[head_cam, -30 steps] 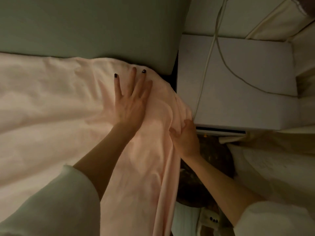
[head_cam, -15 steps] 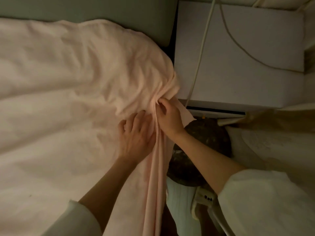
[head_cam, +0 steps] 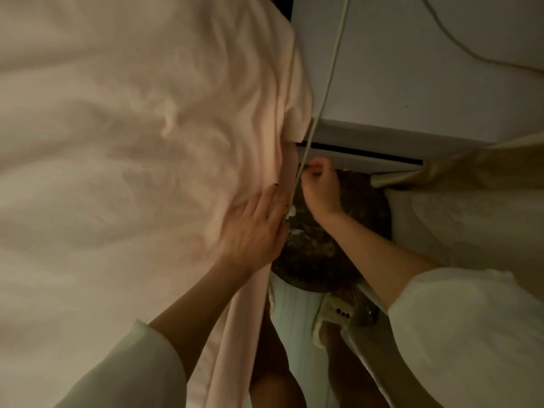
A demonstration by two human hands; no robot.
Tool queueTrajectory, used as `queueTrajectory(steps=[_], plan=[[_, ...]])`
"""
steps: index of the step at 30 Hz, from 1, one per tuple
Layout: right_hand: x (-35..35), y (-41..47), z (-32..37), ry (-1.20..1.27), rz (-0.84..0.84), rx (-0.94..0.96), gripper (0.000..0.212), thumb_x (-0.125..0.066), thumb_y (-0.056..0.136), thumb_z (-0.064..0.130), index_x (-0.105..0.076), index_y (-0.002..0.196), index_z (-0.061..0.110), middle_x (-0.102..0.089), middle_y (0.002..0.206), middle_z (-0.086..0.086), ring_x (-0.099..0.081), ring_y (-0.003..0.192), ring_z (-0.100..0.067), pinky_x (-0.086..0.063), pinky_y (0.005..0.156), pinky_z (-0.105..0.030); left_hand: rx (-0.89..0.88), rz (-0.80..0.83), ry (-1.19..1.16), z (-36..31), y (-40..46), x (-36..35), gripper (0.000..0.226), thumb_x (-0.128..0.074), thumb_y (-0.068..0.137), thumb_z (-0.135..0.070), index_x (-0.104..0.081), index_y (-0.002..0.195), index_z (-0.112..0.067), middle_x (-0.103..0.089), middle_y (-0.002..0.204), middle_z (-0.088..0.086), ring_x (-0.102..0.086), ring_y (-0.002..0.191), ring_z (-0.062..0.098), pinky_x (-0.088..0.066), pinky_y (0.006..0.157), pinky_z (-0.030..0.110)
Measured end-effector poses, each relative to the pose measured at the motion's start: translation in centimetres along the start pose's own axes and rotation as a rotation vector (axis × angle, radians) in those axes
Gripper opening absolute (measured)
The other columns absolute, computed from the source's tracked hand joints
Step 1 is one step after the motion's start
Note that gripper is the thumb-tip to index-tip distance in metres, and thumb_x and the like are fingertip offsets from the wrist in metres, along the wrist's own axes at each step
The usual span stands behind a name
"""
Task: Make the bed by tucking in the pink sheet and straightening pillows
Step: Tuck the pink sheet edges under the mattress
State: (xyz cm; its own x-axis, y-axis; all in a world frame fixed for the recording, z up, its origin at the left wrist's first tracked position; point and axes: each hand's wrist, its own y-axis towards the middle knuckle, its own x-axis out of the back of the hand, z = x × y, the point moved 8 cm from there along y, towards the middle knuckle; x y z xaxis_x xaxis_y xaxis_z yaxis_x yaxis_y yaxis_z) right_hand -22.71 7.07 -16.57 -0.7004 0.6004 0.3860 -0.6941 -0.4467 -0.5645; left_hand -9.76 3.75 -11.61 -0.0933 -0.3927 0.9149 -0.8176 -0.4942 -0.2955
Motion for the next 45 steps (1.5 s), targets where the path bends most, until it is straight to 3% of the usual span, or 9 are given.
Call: queueTrajectory(steps=[3,7,12,22,25,29,34,39,45], plan=[[0.2,0.8,-1.9,0.026,0.114,-0.103,0.045,-0.049,0.095,0.018,-0.036,0.138,0.015,-0.054,0.109,0.002,-0.052,0.099,-0.013,-0.048,0.082,-0.028,0.272,0.16,0.015,1.5,1.3,-2.1,0.077,-0.042,0.094,-0.047,0.0,0.149,-0.014,-0.015,0.155,0.011,-0.04,0.131,0.026,-0.045,0.097,0.041],[-1.5,1.6,-2.2,0.102,0.356,-0.135,0.043,-0.038,0.099,0.01,-0.038,0.141,0.017,-0.049,0.134,0.0,-0.047,0.119,-0.012,-0.045,0.093,-0.023,0.367,0.091,-0.044,2.8,5.1,-2.7,0.065,-0.048,0.095,-0.027,-0.015,0.147,-0.007,-0.028,0.145,0.016,-0.057,0.11,0.031,-0.048,0.083,0.037],[-2.1,5.2,-4.2,0.111,0.194,-0.207,0.047,-0.046,0.096,0.012,-0.035,0.142,0.014,-0.053,0.133,-0.012,-0.054,0.113,-0.023,-0.047,0.101,-0.041,0.434,-0.063,-0.119,3.1,6.9,-3.2,0.052,-0.044,0.094,-0.009,-0.027,0.144,-0.007,-0.039,0.136,0.017,-0.058,0.099,0.035,-0.051,0.074,0.042],[-3.8,8.2,-4.9,0.086,0.303,-0.263,0.014,-0.055,0.093,0.021,-0.062,0.087,0.01,-0.062,0.08,-0.004,-0.055,0.062,-0.011,-0.044,0.042,-0.013,0.42,-0.054,0.071,4.4,7.4,-4.3,0.059,-0.049,0.095,-0.015,-0.022,0.146,-0.006,-0.049,0.128,0.021,-0.062,0.092,0.037,-0.051,0.065,0.043],[-1.4,9.2,-7.0,0.529,0.064,-0.446,0.013,-0.058,0.091,0.012,-0.059,0.079,0.009,-0.06,0.075,-0.005,-0.057,0.063,-0.012,-0.057,0.07,-0.023,0.281,0.109,0.293,3.1,7.5,-6.5,0.068,-0.056,0.091,-0.03,-0.022,0.145,-0.008,-0.051,0.126,0.017,-0.062,0.095,0.032,-0.05,0.062,0.039],[-1.4,9.5,-6.8,0.816,0.091,-0.474,0.03,-0.051,0.095,0.012,-0.056,0.125,0.011,-0.059,0.105,-0.003,-0.056,0.099,-0.014,-0.049,0.089,-0.028,0.17,0.182,0.64,2.4,7.8,-5.9,0.032,-0.059,0.086,-0.026,-0.06,0.114,-0.011,-0.07,0.095,0.005,-0.069,0.078,0.018,-0.046,0.054,0.026],[-0.5,7.8,-6.3,0.581,0.345,-0.372,0.057,-0.05,0.095,0.011,-0.026,0.147,0.014,-0.053,0.136,-0.008,-0.054,0.115,-0.018,-0.043,0.1,-0.035,0.347,0.053,0.169,3.3,9.2,-3.8,0.027,-0.041,0.093,-0.008,-0.044,0.119,-0.004,-0.067,0.102,0.018,-0.065,0.091,0.039,-0.041,0.062,0.037],[2.1,6.3,-7.5,0.492,0.283,-0.382,0.045,-0.047,0.095,0.007,-0.04,0.139,0.01,-0.058,0.127,-0.01,-0.057,0.107,-0.02,-0.047,0.093,-0.032,0.573,-0.139,-0.586,3.9,12.3,-3.1,0.026,-0.042,0.095,-0.013,-0.049,0.117,0.0,-0.06,0.113,0.019,-0.059,0.103,0.035,-0.047,0.086,0.039],[2.8,4.0,-6.5,0.251,0.238,-0.282,0.033,-0.045,0.096,0.008,-0.051,0.128,0.009,-0.06,0.119,-0.009,-0.057,0.102,-0.017,-0.049,0.09,-0.029,0.434,0.138,-0.302,2.3,9.8,-4.0,0.045,-0.038,0.096,-0.01,-0.032,0.14,-0.009,-0.063,0.114,0.018,-0.062,0.098,0.037,-0.051,0.083,0.044]])
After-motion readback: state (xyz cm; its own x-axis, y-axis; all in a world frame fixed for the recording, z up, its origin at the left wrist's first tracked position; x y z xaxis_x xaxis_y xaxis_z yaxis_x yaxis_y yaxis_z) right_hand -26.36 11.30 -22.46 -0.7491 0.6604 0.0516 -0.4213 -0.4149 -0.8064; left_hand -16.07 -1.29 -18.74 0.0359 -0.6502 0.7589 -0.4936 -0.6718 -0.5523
